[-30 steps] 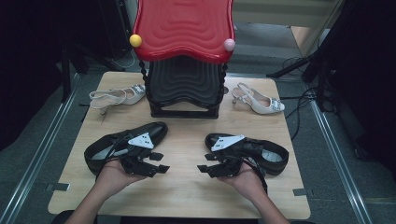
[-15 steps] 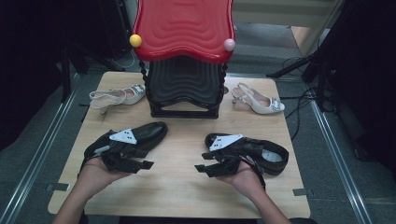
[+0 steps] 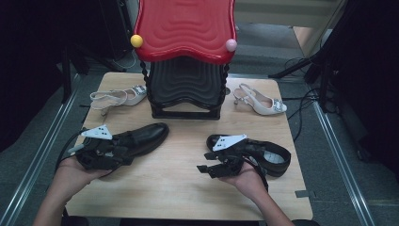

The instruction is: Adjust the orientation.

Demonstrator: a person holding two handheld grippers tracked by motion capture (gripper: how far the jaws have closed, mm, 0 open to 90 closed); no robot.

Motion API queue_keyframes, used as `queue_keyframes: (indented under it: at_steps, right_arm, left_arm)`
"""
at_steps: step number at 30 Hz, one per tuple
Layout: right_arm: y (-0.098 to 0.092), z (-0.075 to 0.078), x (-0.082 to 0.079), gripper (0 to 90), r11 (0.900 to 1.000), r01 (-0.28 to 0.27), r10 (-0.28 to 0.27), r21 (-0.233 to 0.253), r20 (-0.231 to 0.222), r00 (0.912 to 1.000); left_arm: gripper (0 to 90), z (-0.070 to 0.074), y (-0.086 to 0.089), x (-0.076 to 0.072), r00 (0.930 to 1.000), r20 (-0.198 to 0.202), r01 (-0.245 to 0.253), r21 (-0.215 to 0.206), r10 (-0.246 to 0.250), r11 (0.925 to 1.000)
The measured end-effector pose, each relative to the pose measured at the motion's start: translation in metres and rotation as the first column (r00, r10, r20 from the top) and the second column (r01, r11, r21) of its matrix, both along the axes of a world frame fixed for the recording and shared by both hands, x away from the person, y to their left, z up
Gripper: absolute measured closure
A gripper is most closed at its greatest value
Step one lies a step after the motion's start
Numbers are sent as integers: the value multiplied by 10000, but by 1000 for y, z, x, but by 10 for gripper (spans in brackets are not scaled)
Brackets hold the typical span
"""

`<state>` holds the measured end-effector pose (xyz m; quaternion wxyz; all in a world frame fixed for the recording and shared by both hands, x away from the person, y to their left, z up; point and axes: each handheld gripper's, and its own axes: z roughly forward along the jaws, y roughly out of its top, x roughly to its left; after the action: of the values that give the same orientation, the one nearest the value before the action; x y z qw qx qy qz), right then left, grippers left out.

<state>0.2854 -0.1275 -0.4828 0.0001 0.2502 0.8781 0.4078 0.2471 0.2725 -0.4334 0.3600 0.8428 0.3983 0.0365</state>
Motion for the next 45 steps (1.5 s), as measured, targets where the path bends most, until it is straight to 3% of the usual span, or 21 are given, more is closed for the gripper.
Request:
queue_keyframes:
  at_steps: [4, 10, 14, 17, 20, 24, 27, 28, 29, 34, 37, 42, 45]
  right_arm:
    - [0, 0, 1, 452, 9999, 108, -108, -93, -44, 9999]
    - [2, -2, 0, 449, 9999, 19, -19, -140, 11, 10000]
    - [3, -2, 1, 448, 9998, 60, -61, -189, -41, 10000]
    - [3, -3, 0, 448, 9997, 57, -59, -233, -70, 10000]
    - [4, -4, 1, 448, 9997, 4, -6, -239, -55, 10000]
    - [5, -4, 0, 448, 9996, 19, -21, -294, -67, 10000]
    - [5, -4, 1, 456, 9996, 69, -70, -261, -65, 10000]
    - [5, -4, 1, 464, 9997, 69, -71, -240, -80, 9999]
    - [5, -4, 1, 475, 9997, 67, -69, -217, -88, 9999]
    - [5, -2, 2, 488, 9998, 175, -175, 120, 1, 9998]
    - [2, 0, 3, 488, 9993, 247, -248, 281, 26, 9997]
    - [-4, 3, 5, 488, 9984, 406, -410, 403, 83, 9991]
    - [-5, 4, 6, 487, 9979, 487, -489, 430, 37, 9988]
  left_arm:
    - [483, 1, 15, 0, 9990, -58, -447, -137, 447, 9989]
    - [479, -6, 31, 1, 9958, -89, -909, 348, 912, 9953]
    - [478, -14, 33, 5, 9931, -262, -1134, 398, 1145, 9928]
    - [480, -23, 26, 12, 9916, -540, -1154, 459, 1178, 9923]
    - [500, -28, 15, 21, 9923, -649, -1006, 776, 1057, 9919]
    - [523, -35, 5, 31, 9938, -612, -857, 1109, 928, 9901]
    - [559, -37, 2, 37, 9953, -442, -814, 1072, 866, 9909]
    - [617, -38, 2, 38, 9959, -396, -768, 1075, 814, 9912]
    - [676, -37, 3, 39, 9957, -443, -769, 1026, 818, 9917]
    - [780, -33, 0, 39, 9961, -552, -658, 650, 694, 9957]
    - [790, -28, -11, 38, 9959, -581, -647, 769, 693, 9949]
    - [791, -18, -32, 37, 9954, -587, -748, 220, 759, 9970]
    - [795, -15, -50, 41, 9949, -545, -838, 212, 848, 9963]
